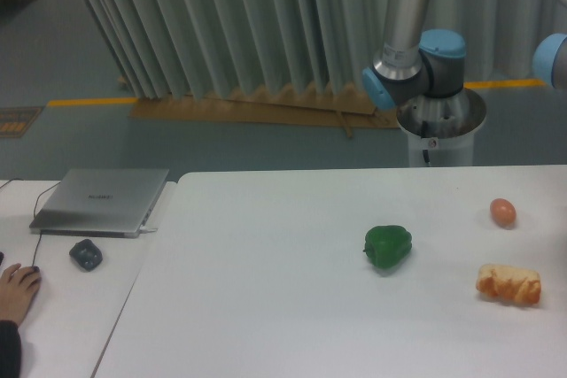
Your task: Place the bread in the basket
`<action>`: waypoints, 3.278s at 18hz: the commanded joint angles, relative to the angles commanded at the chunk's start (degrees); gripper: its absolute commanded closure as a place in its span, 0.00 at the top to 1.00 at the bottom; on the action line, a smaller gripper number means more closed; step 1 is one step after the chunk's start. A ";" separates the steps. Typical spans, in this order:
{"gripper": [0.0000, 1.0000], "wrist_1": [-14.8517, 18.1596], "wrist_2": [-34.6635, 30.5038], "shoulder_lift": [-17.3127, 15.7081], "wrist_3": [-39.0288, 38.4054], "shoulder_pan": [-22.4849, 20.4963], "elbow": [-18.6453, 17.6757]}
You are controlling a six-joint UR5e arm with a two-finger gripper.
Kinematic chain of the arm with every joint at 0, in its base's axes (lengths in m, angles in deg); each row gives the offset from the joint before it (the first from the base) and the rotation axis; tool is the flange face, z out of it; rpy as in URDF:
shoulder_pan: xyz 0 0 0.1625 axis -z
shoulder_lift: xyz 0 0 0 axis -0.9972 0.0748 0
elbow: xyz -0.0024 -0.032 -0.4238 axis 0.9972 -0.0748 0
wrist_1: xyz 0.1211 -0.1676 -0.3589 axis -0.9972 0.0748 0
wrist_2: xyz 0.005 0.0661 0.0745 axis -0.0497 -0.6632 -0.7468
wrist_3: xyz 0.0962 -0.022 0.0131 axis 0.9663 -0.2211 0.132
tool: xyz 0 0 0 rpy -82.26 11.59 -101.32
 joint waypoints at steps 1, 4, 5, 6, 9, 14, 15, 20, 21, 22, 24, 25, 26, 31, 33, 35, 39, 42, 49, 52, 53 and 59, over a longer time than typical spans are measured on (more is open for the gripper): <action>1.00 0.00 -2.45 0.53 0.97 1.58 0.09; 1.00 -0.35 -6.77 1.58 0.97 5.81 0.27; 1.00 -0.35 -7.31 1.59 1.06 6.43 0.18; 1.00 -0.09 -9.40 1.67 1.06 7.82 0.18; 1.00 0.26 -14.94 2.11 1.15 11.34 -0.34; 1.00 2.11 -18.29 3.07 -0.16 15.82 -0.87; 1.00 1.85 -18.65 3.52 -1.38 16.62 -1.05; 1.00 1.14 -19.44 4.40 -4.39 17.68 -2.45; 1.00 1.14 -19.44 4.40 -4.38 17.68 -2.63; 1.00 1.06 -19.44 4.49 -4.30 17.68 -2.72; 1.00 0.62 -19.53 5.10 -4.38 17.77 -2.90; 1.00 -0.08 -19.53 5.36 -4.38 17.77 -3.33; 1.00 -1.13 -19.61 5.89 -4.47 17.77 -3.60; 1.00 -4.39 -21.63 7.56 -4.47 18.21 -4.57; 0.86 -4.48 -21.72 7.56 -4.39 18.12 -4.65; 0.66 -4.48 -21.72 7.48 -4.56 18.12 -4.65; 0.24 -4.39 -21.64 7.48 -8.24 18.03 -4.57; 0.17 -4.39 -20.76 7.04 -9.48 17.60 -4.04; 0.18 -5.01 -2.76 1.77 -11.77 10.49 -3.25; 0.19 -4.40 3.84 -1.21 -10.89 2.94 -3.33; 0.19 -4.22 4.20 -1.92 -10.37 1.61 -3.33; 0.19 0.52 4.03 -5.26 0.85 -6.03 -3.16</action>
